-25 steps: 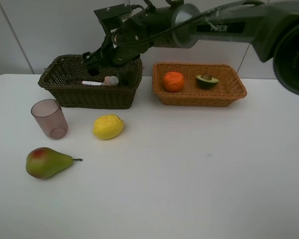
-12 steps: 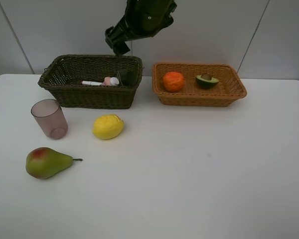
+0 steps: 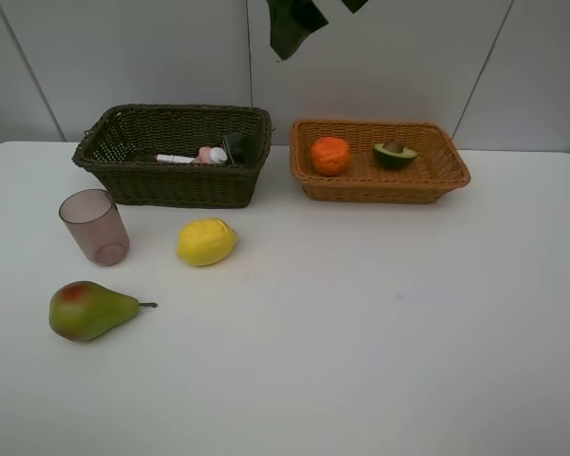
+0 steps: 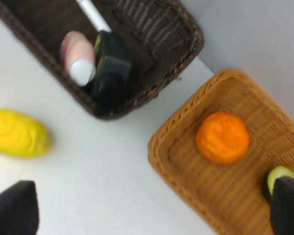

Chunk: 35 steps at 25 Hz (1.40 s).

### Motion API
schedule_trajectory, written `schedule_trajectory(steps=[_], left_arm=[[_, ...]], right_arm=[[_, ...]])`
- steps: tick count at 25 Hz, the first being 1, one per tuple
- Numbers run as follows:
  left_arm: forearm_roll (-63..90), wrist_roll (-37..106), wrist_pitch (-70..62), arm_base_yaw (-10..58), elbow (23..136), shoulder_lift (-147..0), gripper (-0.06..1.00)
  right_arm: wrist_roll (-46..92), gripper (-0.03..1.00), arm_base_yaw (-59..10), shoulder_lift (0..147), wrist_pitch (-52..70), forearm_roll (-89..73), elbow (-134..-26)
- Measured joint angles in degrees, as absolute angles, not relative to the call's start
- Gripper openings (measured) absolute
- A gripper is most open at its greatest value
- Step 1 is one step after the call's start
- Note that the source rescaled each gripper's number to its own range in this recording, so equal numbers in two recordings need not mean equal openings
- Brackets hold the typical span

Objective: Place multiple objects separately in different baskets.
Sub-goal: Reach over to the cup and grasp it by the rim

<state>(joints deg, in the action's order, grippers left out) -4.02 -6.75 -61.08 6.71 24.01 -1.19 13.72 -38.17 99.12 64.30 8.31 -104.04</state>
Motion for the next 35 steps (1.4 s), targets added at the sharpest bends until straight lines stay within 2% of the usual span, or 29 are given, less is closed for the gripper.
schedule_trajectory(steps=[8, 19, 23, 35], left_arm=[[-4.0, -6.8, -61.1, 6.7, 24.0, -1.2, 1.00], [-4.0, -6.8, -61.1, 6.7, 24.0, -1.2, 1.00], [-4.0, -6.8, -61.1, 6.7, 24.0, -1.2, 1.00], [-4.0, -6.8, -61.1, 6.7, 24.0, -1.2, 1.00]], right_arm=[[21.2, 1.00, -33.1, 87.8, 65.7, 2.1, -85.6], [22.8, 1.00, -24.2, 65.8, 59.5, -2.1, -55.5], [22.4, 1.00, -19.2, 58.3, 58.1, -2.7, -48.6], [12.9, 1.00, -7.1, 33.6, 58.6, -3.8, -36.9]])
